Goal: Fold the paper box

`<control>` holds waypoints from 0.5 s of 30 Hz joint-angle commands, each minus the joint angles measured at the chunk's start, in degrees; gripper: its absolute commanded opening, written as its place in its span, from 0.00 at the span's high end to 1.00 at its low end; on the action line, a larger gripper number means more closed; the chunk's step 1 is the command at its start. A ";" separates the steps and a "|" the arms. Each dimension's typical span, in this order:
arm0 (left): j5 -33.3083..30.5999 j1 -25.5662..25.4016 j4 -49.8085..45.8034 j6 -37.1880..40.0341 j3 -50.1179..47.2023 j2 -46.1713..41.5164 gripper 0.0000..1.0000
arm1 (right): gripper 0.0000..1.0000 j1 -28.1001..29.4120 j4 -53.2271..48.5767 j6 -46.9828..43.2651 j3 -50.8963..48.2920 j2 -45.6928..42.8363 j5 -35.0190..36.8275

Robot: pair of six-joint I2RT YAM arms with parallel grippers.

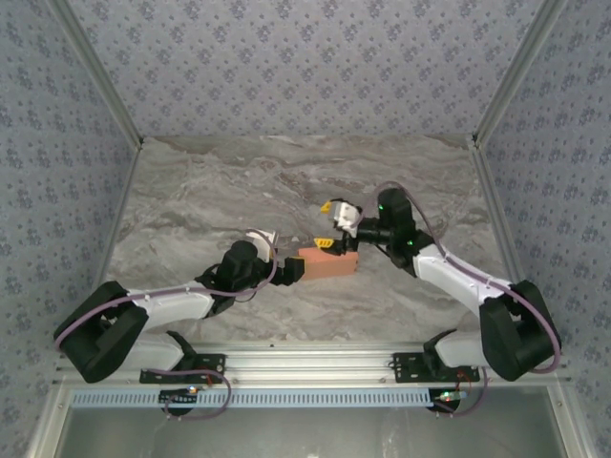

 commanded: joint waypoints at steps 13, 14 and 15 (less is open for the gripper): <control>-3.12 -0.04 -6.89 1.43 -2.67 2.46 0.01 | 0.30 5.52 -50.47 -32.42 19.39 18.95 19.12; -3.30 0.01 -7.08 1.43 -2.48 2.30 0.01 | 0.34 5.64 -51.68 -31.87 20.67 20.06 20.19; -3.38 -0.04 -7.39 1.41 -2.25 2.02 0.01 | 0.36 5.85 -51.54 -31.04 21.25 20.78 21.48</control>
